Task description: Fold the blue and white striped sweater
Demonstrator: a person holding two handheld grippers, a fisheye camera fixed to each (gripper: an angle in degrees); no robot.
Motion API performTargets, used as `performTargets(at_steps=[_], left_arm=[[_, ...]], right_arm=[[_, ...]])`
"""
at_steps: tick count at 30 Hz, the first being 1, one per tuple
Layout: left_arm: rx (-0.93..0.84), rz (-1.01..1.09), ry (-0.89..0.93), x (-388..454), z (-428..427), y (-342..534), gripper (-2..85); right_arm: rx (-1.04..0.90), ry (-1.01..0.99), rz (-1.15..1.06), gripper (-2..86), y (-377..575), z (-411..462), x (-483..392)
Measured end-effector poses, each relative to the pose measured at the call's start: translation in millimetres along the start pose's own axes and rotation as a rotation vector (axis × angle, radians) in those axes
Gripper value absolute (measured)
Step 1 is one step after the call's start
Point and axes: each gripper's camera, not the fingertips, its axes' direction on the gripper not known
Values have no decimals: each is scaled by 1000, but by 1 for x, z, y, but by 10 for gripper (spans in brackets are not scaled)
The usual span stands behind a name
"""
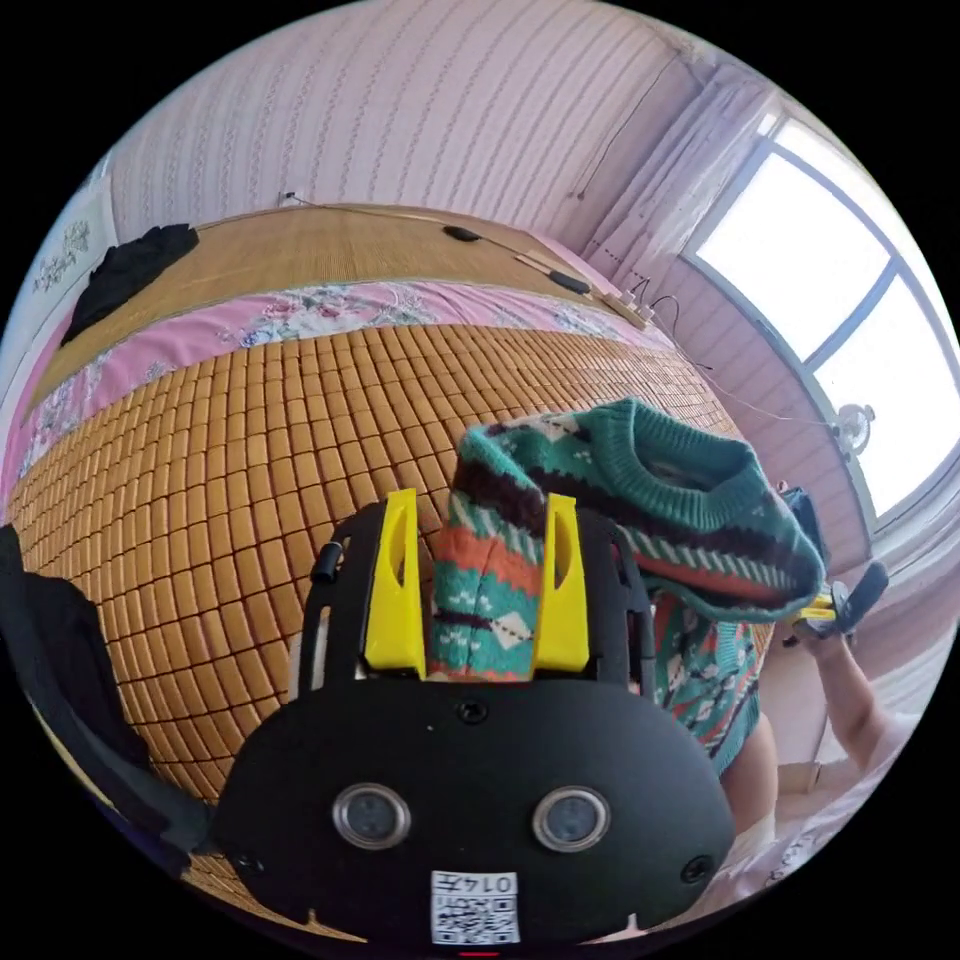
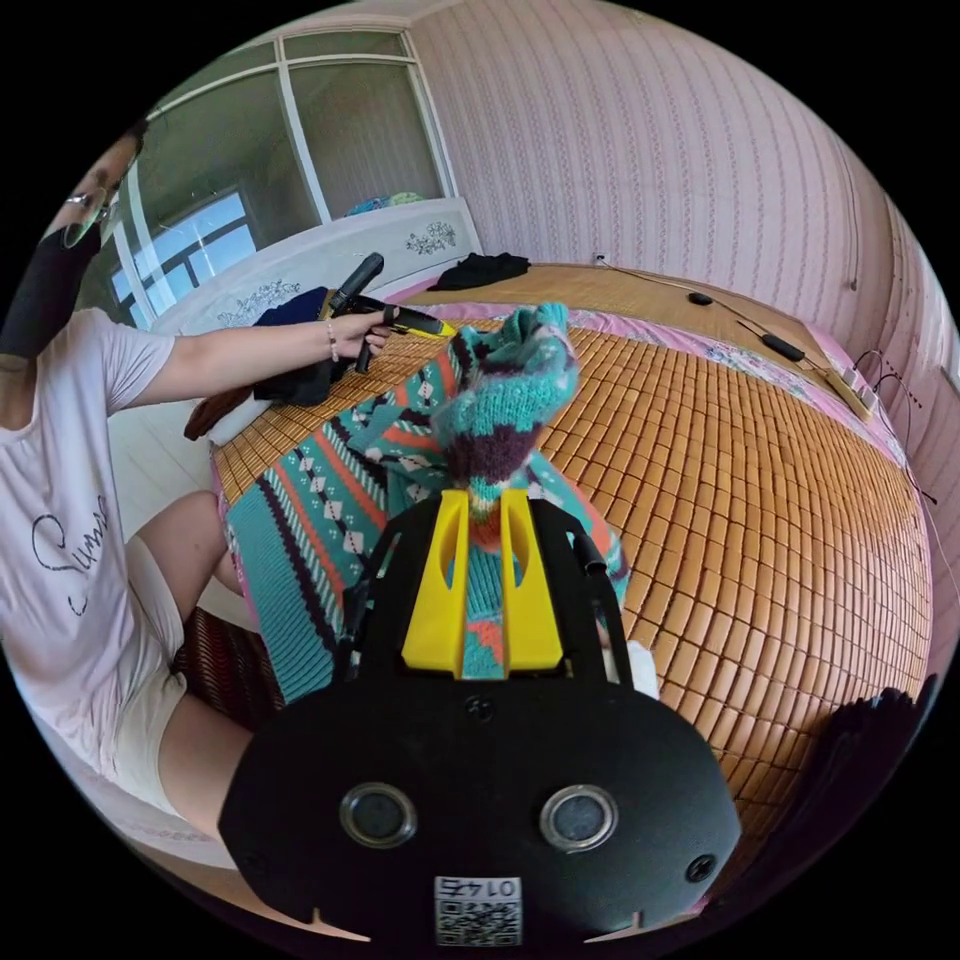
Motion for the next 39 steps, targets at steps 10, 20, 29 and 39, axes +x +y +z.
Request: performTargets(at_steps=[10, 20, 29, 39], left_arm=[[66, 28, 197, 16, -88, -7, 45], [-144, 225, 127, 66, -243, 259, 77], [-23, -317, 298, 45, -234, 370, 94], [-172, -336, 208, 91, -160, 324, 92]], right_arm=[[140, 165, -24, 49, -5, -38, -13], [-112, 205, 277, 51, 120, -52, -50], [-76, 157, 633, 114, 150, -32, -86], [-385, 373, 515, 75, 97, 41, -108]])
